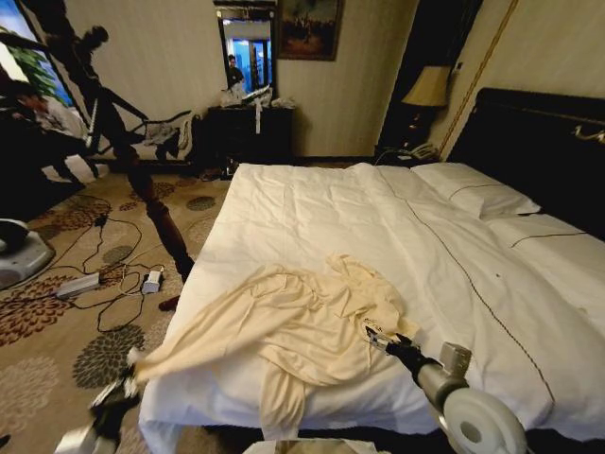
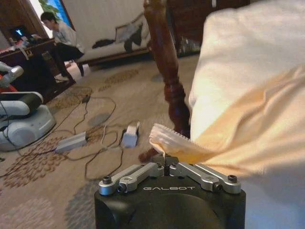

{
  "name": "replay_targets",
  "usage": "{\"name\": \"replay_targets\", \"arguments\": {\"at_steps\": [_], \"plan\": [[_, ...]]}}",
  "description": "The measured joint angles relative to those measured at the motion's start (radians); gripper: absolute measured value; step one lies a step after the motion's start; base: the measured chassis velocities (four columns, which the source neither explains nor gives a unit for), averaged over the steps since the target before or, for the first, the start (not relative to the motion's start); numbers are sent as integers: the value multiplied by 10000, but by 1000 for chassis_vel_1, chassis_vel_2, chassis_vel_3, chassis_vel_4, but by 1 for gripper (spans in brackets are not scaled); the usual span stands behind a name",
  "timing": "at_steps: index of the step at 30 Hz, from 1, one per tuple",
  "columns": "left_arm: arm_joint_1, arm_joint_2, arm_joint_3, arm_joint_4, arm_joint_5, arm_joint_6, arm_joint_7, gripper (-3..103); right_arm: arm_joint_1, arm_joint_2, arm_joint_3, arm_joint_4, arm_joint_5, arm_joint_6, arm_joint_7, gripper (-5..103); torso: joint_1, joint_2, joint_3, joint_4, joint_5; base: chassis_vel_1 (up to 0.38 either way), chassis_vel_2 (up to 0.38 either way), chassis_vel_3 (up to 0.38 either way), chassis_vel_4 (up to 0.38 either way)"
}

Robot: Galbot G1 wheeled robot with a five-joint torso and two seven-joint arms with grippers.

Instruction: Pick up the clothes from the bed and hang them on the clothes hanger.

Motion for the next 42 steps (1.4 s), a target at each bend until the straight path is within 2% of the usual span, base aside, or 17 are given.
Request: {"name": "replay_targets", "arguments": {"at_steps": [6,9,11,12,16,17,18,20,22,26,27,31,33,35,38,39,42], "plan": [[516,14,-15,351,862,-135,-264,0,20,13,-44,-59,-13,0,-1,100,0,0,1,1,2,0,0,0,0],[281,61,132,384,864,80,-274,0,12,10,-46,-60,-26,0,-1,100,0,0,1,1,-2,0,0,0,0],[-70,174,242,308,890,645,-117,-2,5,5,-51,-48,-38,-2,0,100,1,-1,1,0,-2,0,0,0,0],[-164,344,273,221,988,986,31,3,2,3,-58,-35,-49,-4,0,100,2,-1,2,-1,-2,0,0,0,0],[-218,695,284,98,1205,1128,171,19,-23,4,-65,-34,-88,-7,-1,100,2,-1,2,0,-1,0,0,0,0],[-218,749,263,80,1227,1079,186,19,-27,10,-65,-38,-102,-7,-3,100,2,-1,2,1,-1,0,0,0,0],[-218,863,159,-34,1246,890,296,30,-29,32,-64,-47,-122,-7,-10,100,2,-1,2,1,0,0,0,0,0],[-215,934,60,-159,1236,745,428,30,-26,44,-63,-56,-131,-6,-16,100,2,-1,2,2,-1,0,0,0,0],[-184,1145,-282,-494,1118,496,789,42,-11,51,-63,-81,-168,-1,-29,100,2,-1,2,1,0,0,0,0,0],[130,1497,-746,-906,749,343,1225,53,13,44,-83,-166,-279,33,-75,100,3,-2,2,-2,0,0,0,0,0],[346,1619,-927,-976,754,195,1345,64,42,37,-107,-207,-318,46,-105,100,2,-1,3,-1,3,0,0,0,0],[306,1580,-1061,-899,817,-142,1402,74,111,33,-178,-256,-388,76,-152,100,2,-2,2,3,2,0,0,0,0],[110,1525,-1048,-852,720,-153,1403,74,130,34,-203,-264,-397,78,-161,100,2,-2,2,5,1,0,0,0,0],[-913,1441,-695,-781,347,139,1404,90,170,41,-261,-274,-419,84,-168,100,2,-1,2,6,0,0,0,0,0],[-2623,1778,89,-856,-170,1049,1399,98,103,35,-257,-267,-446,89,-171,100,1,-1,2,0,-2,0,0,0,0],[-2623,1778,89,-856,-170,1049,1399,98,103,35,-257,-267,-446,89,-171,100,1,-1,2,0,-2,0,0,0,0],[-4780,2898,1068,-648,-1098,2343,1360,100,46,-9,-226,-241,-492,102,-178,100,2,-1,3,-7,-3,0,0,0,0]]}}
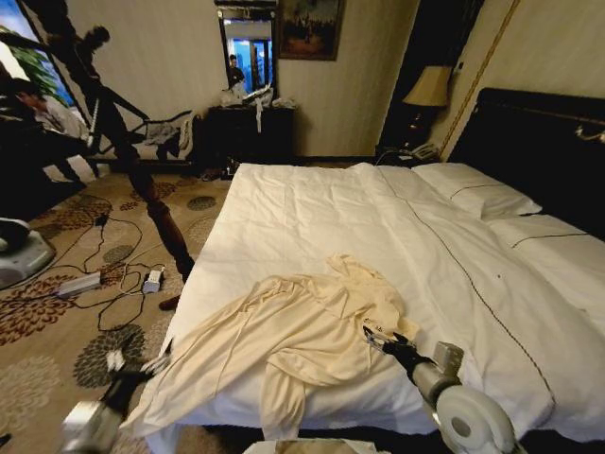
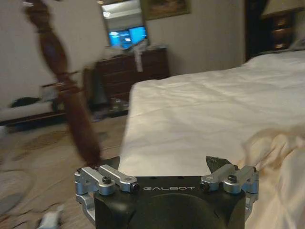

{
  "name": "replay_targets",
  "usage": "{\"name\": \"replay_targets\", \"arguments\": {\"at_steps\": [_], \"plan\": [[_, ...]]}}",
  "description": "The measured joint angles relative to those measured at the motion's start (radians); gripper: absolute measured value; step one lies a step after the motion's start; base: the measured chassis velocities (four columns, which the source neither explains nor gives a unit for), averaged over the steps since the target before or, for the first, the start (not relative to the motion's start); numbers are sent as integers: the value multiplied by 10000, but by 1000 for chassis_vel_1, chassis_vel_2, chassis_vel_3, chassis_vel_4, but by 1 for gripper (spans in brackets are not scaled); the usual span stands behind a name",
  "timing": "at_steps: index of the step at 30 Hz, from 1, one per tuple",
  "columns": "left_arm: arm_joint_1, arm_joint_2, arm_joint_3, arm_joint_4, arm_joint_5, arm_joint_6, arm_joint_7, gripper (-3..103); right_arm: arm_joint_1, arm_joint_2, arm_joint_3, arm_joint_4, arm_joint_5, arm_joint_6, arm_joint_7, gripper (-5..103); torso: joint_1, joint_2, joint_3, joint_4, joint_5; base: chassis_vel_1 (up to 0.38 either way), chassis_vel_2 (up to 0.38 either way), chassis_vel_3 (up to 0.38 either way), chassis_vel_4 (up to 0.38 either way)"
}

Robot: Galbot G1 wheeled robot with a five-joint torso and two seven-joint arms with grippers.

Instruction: Pick up the clothes from the bed and hang them on the clothes hanger.

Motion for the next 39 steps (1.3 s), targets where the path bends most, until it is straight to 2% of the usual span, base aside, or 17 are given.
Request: {"name": "replay_targets", "arguments": {"at_steps": [2,4,5,7,8,9,10,11,14,15,18,19,23,28,33,37,39], "plan": [[-485,299,147,141,-238,170,52,100,121,-52,-56,-21,25,0,3,100,0,0,0,-8,-2,0,0,0,0],[-1112,744,228,487,-606,298,385,100,625,-258,-386,-208,217,-36,36,100,1,-1,1,8,7,0,0,0,0],[-1501,995,368,752,-787,325,584,100,790,-332,-488,-297,297,-59,42,100,0,-1,1,24,8,0,0,0,0],[-1863,1207,625,949,-936,357,693,100,840,-362,-513,-341,331,-63,46,100,0,-1,1,26,8,0,0,0,0],[-2296,1413,994,1173,-1069,384,797,100,848,-368,-520,-373,350,-67,46,100,0,-1,1,23,7,0,0,0,0],[-3293,1724,1861,1595,-1269,445,944,100,847,-365,-509,-401,366,-67,51,100,0,-1,0,1,0,0,0,0,0],[-3926,1848,2452,1830,-1410,481,994,100,845,-354,-490,-407,370,-68,60,100,1,-1,1,-5,-1,0,0,0,0],[-3926,1848,2452,1830,-1410,481,994,100,845,-354,-490,-407,370,-68,60,100,1,-1,1,-5,-1,0,0,0,0],[-6043,1938,4291,2581,-1921,634,1112,100,865,-326,-459,-405,375,-69,72,100,0,-1,0,13,6,0,0,0,0],[-6043,1938,4291,2581,-1921,634,1112,100,865,-326,-459,-405,375,-69,72,100,0,-1,0,13,6,0,0,0,0],[-8204,1816,6465,3682,-2056,696,1249,100,851,-318,-409,-377,380,-72,81,100,1,-1,1,2,-3,0,0,0,0],[-8869,1734,7145,4108,-2044,701,1270,100,831,-307,-388,-355,381,-73,83,100,1,-2,1,5,5,0,0,0,0],[-9666,1537,7895,4659,-2092,742,1269,100,785,-297,-356,-318,381,-74,83,100,0,-2,1,11,5,0,0,0,0],[-11343,520,9540,6190,-2327,802,1167,100,693,-304,-228,-251,384,-75,85,100,0,-1,1,7,5,0,0,0,0],[-11883,-106,10166,6798,-2331,785,1198,103,672,-307,-188,-186,406,-75,109,100,-1,-1,0,8,3,0,0,0,0],[-12101,-668,10500,7207,-2294,856,1069,92,587,-301,-178,-144,407,-74,125,100,0,-1,-1,6,5,0,0,0,0],[-12094,-734,10499,7250,-2283,876,1007,92,568,-300,-178,-137,406,-74,126,100,0,-1,0,7,5,0,0,0,0]]}}
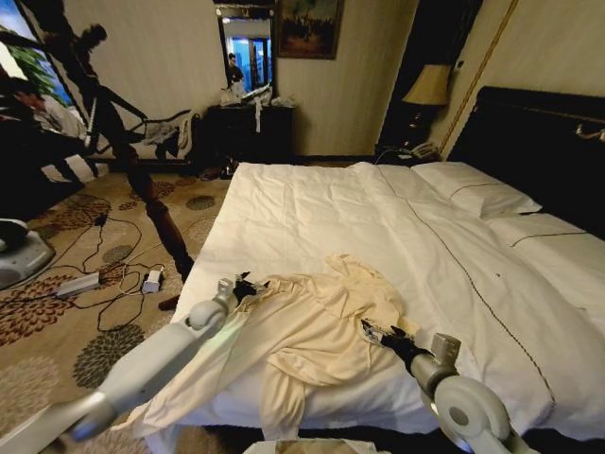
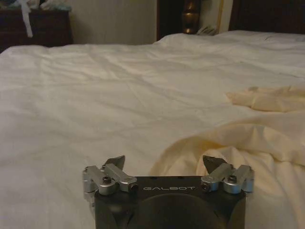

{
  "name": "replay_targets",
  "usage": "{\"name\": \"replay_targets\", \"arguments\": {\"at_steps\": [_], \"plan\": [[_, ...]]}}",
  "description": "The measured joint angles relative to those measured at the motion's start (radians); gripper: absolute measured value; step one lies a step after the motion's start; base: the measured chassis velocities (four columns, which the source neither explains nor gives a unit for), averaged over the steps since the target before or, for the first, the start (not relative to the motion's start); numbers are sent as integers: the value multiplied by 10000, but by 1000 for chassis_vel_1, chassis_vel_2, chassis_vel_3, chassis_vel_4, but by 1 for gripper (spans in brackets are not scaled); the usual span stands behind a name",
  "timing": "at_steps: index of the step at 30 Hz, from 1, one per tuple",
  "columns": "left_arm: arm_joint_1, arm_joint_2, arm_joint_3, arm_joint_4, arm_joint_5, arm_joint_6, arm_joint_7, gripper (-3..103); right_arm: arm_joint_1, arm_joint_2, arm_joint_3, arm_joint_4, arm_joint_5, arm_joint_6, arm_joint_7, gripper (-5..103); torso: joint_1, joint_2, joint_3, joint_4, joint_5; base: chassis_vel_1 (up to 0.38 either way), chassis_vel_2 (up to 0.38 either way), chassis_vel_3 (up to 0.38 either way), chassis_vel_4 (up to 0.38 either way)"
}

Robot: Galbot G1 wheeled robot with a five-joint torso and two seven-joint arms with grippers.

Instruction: Pick up the clothes from the bed and hang them on the clothes hanger.

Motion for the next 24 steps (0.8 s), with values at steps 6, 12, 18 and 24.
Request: {"name": "replay_targets", "arguments": {"at_steps": [6,12,18,24], "plan": [[152,-290,-132,215,1,80,-222,70,-53,-30,34,27,1,2,10,100,-2,2,0,3,-1,0,0,0,0],[120,-485,-335,420,-20,28,-180,48,-104,-123,-3,-50,-402,3,-77,100,-1,1,0,0,-1,0,0,0,0],[81,-511,-331,494,-47,-22,-129,22,-93,-433,-443,-452,-2460,441,-1081,100,-1,2,0,1,-2,0,0,0,0],[170,-432,-404,388,-50,-87,-168,5,490,-671,-938,-807,-2986,565,-1454,100,-2,2,-1,0,-4,0,0,0,0]]}}
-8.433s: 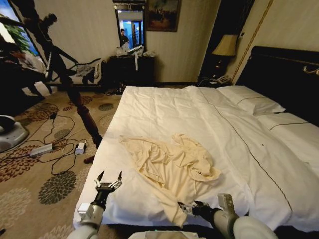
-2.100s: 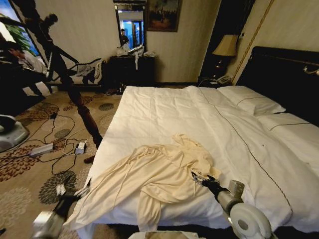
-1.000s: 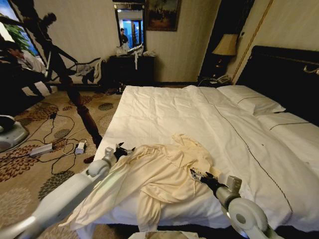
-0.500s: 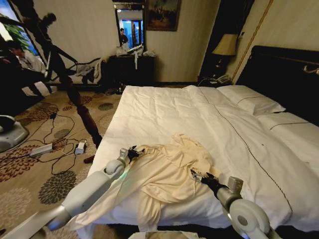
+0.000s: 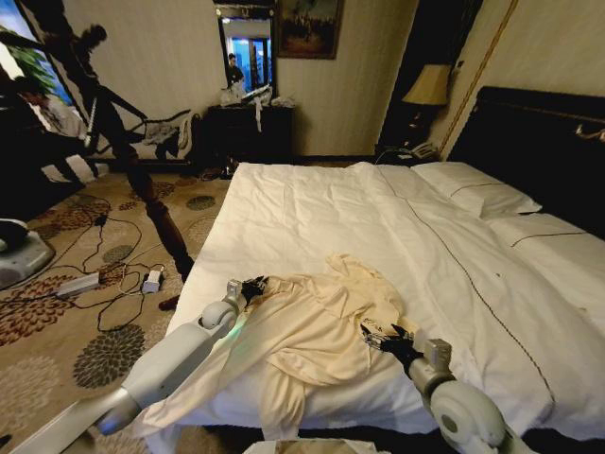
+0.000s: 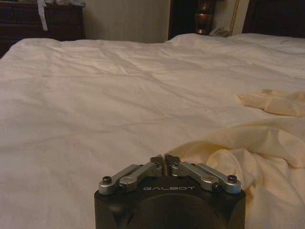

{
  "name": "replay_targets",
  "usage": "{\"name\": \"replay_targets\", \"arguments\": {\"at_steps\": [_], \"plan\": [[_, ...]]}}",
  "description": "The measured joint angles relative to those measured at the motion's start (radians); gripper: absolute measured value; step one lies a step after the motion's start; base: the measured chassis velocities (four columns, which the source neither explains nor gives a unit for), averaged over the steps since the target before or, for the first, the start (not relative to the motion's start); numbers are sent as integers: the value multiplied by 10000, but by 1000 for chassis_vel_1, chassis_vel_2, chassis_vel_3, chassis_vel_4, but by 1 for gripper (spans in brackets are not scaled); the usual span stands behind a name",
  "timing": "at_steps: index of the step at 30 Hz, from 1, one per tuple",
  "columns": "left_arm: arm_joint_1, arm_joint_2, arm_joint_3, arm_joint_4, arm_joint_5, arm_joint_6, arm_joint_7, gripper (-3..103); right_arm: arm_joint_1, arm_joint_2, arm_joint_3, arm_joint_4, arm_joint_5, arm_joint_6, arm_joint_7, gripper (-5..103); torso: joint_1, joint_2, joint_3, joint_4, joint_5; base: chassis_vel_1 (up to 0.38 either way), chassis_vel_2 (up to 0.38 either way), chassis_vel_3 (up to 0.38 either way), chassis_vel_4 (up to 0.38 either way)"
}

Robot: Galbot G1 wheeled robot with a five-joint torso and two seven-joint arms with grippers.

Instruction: Pick up the clothes from the bed and hang them on the clothes hanger.

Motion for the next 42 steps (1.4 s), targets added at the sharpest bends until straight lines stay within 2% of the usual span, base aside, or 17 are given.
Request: {"name": "replay_targets", "arguments": {"at_steps": [2,7,11,12,13,17,19,21,25,27,30,31,34,36,38,39,42], "plan": [[40,54,-105,-52,-2,-18,-63,1,493,-103,-292,-254,150,-9,2,100,0,-1,0,1,2,0,0,0,0],[198,259,-482,-291,-34,-43,-250,0,1713,-363,-1074,-896,811,-162,102,100,2,-1,1,1,2,0,0,0,0],[344,339,-661,-393,-39,-51,-286,0,2080,-394,-1475,-1105,949,-264,156,101,1,-1,1,2,2,0,0,0,0],[416,349,-741,-416,-41,-52,-300,0,2159,-391,-1627,-1222,935,-295,181,99,1,-1,1,5,2,0,0,0,0],[495,349,-822,-443,-42,-55,-304,0,2173,-374,-1746,-1337,892,-305,196,89,2,-1,1,2,1,0,0,0,0],[609,350,-928,-481,-42,-58,-308,0,2165,-309,-1946,-1516,814,-318,221,86,1,0,0,-2,2,0,0,0,0],[640,359,-958,-481,-39,-62,-308,0,2226,-265,-2087,-1673,742,-308,259,78,1,-1,0,0,1,0,0,0,0],[640,363,-966,-481,-39,-62,-308,0,2256,-262,-2116,-1735,722,-262,286,78,1,-1,0,1,1,0,0,0,0],[652,383,-977,-512,-40,-63,-313,0,2350,-272,-2203,-1866,720,-91,414,56,1,-1,0,-1,2,0,0,0,0],[664,395,-977,-520,-41,-62,-313,0,2378,-273,-2230,-1895,720,-83,416,56,2,0,0,0,1,0,0,0,0],[731,413,-971,-553,-34,-57,-315,0,2529,-262,-2391,-2064,706,-76,418,40,2,-1,0,2,2,0,0,0,0],[731,413,-971,-553,-34,-57,-315,0,2529,-262,-2391,-2064,706,-76,418,40,2,-1,0,2,2,0,0,0,0],[782,422,-969,-572,-18,-45,-334,0,2620,-256,-2575,-2199,679,-76,410,23,1,0,0,1,2,0,0,0,0],[799,431,-970,-582,-16,-45,-334,0,2637,-253,-2606,-2229,664,-75,409,23,1,-1,0,1,2,0,0,0,0],[859,469,-977,-636,-13,-41,-337,0,2670,-228,-2653,-2278,664,-44,433,12,1,0,0,1,2,0,0,0,0],[859,469,-977,-636,-13,-41,-337,0,2670,-228,-2653,-2278,664,-44,433,12,1,0,0,1,2,0,0,0,0],[896,504,-1004,-683,-19,-37,-338,0,2659,-234,-2651,-2254,706,7,471,3,1,-1,0,0,2,0,0,0,0]]}}
